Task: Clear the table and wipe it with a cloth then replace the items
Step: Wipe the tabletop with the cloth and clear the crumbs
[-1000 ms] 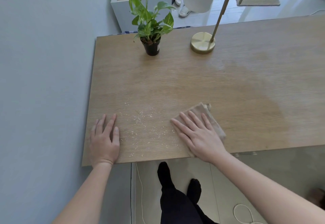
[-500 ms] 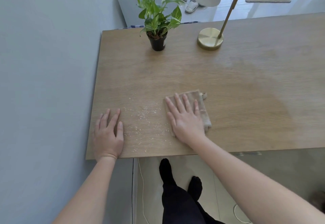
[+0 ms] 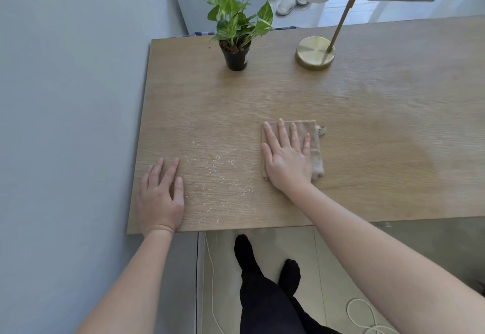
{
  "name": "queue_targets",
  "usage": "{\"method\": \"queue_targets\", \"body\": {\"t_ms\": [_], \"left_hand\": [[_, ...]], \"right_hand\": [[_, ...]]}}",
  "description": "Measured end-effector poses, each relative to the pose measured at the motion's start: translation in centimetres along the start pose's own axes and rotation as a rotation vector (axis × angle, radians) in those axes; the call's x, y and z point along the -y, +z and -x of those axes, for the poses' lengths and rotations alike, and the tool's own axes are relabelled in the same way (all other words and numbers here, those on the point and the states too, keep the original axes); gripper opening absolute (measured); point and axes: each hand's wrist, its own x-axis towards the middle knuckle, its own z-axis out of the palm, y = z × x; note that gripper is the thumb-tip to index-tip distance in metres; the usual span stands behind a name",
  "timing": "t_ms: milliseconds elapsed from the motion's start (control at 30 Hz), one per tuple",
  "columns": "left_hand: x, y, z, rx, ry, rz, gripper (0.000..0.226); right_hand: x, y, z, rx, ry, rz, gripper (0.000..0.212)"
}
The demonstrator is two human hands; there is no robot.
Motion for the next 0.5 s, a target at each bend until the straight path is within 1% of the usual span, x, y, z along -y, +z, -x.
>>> {"method": "queue_targets", "body": {"t_ms": [100, 167, 200, 267, 333, 433, 500], "left_hand": [[0.0, 0.0, 0.0, 0.004, -0.001, -0.005, 0.054], [-0.1, -0.1, 0.0, 0.005, 0.001, 0.008, 0.054], [-0.1, -0.2, 0.0, 0.008, -0.005, 0.019, 0.054], [-0.1, -0.2, 0.0, 0.012, -0.014, 0.025, 0.054], [-0.1, -0.1, 0.0, 0.009, -0.01, 0.018, 0.053], [-0.1, -0.1, -0.1, 0.003, -0.008, 0.027, 0.053], [-0.1, 0.0, -0.1, 0.005, -0.012, 0.024, 0.052]], "right_hand": [[0.4, 0.9, 4.7, 0.074, -0.256, 0.029, 0.054], [-2.0, 0.6, 8.2, 0.125, -0.391, 0.077, 0.052], [-3.8, 0.1, 9.2, 0.14, -0.417, 0.097, 0.051], [-7.3, -1.3, 9.1, 0.139, -0.379, 0.113, 0.05], [-9.1, -2.6, 7.0, 0.097, -0.255, 0.087, 0.049], [-7.3, -3.0, 2.1, 0.013, -0.069, 0.025, 0.05], [-4.4, -2.2, -0.2, -0.004, -0.017, -0.012, 0.052]]}}
